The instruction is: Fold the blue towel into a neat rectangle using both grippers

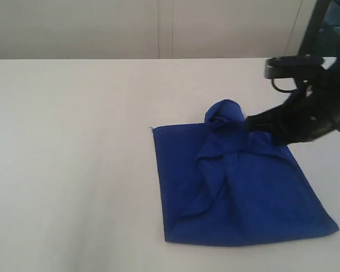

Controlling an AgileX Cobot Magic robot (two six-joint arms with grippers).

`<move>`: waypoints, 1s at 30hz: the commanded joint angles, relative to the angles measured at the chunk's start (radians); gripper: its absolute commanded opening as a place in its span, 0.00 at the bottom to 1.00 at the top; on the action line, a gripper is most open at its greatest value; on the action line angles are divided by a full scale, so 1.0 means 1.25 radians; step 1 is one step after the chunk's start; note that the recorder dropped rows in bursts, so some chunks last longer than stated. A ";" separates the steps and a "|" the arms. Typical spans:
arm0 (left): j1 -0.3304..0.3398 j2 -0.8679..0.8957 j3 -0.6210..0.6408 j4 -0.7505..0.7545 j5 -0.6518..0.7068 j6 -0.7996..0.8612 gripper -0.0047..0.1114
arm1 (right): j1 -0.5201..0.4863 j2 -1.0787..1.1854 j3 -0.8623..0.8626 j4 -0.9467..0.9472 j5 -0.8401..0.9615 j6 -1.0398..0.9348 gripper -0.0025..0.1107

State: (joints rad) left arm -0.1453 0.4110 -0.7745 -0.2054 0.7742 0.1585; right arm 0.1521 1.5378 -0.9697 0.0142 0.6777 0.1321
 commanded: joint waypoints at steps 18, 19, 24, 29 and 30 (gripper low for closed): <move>-0.006 -0.004 0.004 -0.001 0.003 -0.001 0.04 | 0.206 0.560 -0.573 0.110 0.013 -0.003 0.02; -0.006 -0.004 0.004 -0.001 0.003 -0.001 0.04 | 0.207 0.568 -0.580 0.112 0.014 -0.003 0.02; -0.006 -0.004 0.004 -0.001 0.003 -0.001 0.04 | 0.215 0.605 -0.605 0.114 0.016 -0.003 0.02; -0.006 -0.004 0.004 -0.001 0.003 -0.001 0.04 | 0.215 0.623 -0.605 0.111 -0.001 -0.003 0.02; -0.006 -0.004 0.004 -0.001 0.003 -0.001 0.04 | 0.215 0.628 -0.605 0.113 -0.011 -0.003 0.02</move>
State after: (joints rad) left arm -0.1453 0.4110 -0.7745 -0.2054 0.7742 0.1585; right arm 0.4194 2.2954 -1.7258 0.1583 0.6851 0.1321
